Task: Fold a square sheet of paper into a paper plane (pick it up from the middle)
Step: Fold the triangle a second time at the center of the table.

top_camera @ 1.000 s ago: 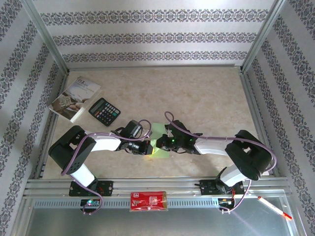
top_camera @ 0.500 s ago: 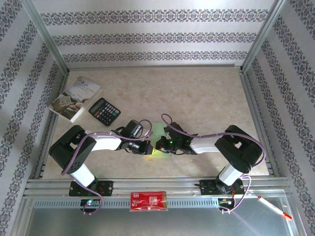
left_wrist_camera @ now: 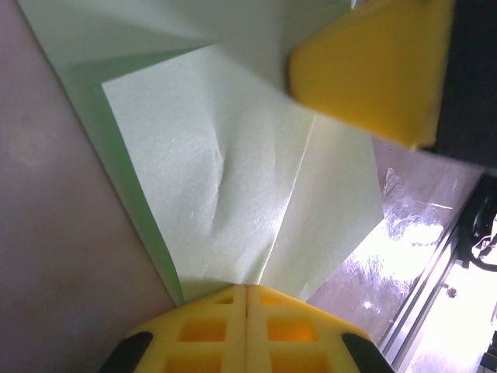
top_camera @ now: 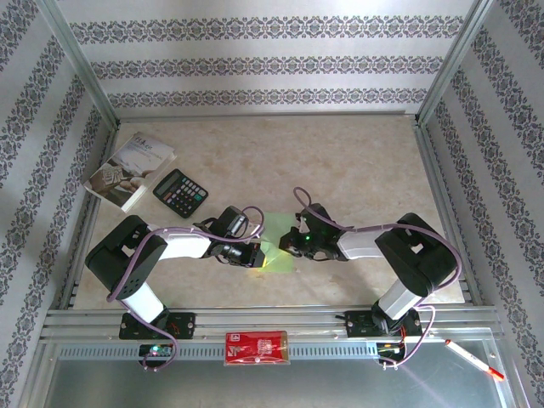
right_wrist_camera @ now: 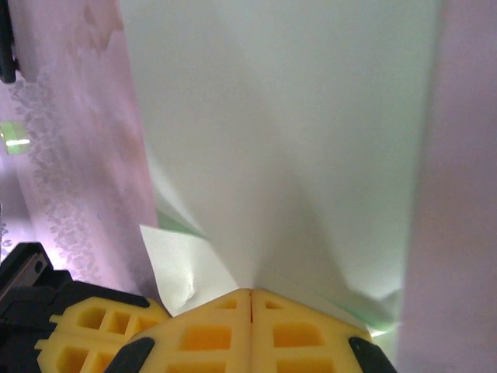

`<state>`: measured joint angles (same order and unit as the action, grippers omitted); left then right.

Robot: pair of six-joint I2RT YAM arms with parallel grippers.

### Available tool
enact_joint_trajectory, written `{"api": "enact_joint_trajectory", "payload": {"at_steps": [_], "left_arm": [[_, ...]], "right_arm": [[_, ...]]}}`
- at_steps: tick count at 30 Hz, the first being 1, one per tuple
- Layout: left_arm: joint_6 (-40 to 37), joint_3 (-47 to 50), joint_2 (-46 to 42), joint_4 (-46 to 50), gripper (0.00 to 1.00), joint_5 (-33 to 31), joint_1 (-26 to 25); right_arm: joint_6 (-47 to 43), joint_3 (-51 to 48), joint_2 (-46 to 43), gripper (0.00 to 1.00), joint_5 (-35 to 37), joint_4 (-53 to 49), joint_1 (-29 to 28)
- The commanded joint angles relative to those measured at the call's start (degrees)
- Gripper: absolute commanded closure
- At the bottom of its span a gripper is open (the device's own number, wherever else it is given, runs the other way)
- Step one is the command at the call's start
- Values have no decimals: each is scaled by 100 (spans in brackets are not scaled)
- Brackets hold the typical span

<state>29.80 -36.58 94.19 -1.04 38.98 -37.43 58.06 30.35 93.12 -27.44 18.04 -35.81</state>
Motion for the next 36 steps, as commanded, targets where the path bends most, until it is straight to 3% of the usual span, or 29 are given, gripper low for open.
{"api": "enact_joint_trajectory", "payload": {"at_steps": [1,13,20,27,36], "left_arm": [[-246,264,429,930,100,-934,-9],[-140,214,359,885,100,-865,-10],[-97,211,310,885,100,-860,-19],[-89,162,288,893,100,-849,-28],[-88,122,231,898,100,-847,-45]], "right_arm": [[-364,-191,5,100,354,-407,337],[-902,-123,-690,100,165,-1038,1094],[-534,-163,-1369,100,401,-1174,473],[-173,46,-778,100,563,-717,-293],[-315,132,-136,100,450,-517,-225]]}}
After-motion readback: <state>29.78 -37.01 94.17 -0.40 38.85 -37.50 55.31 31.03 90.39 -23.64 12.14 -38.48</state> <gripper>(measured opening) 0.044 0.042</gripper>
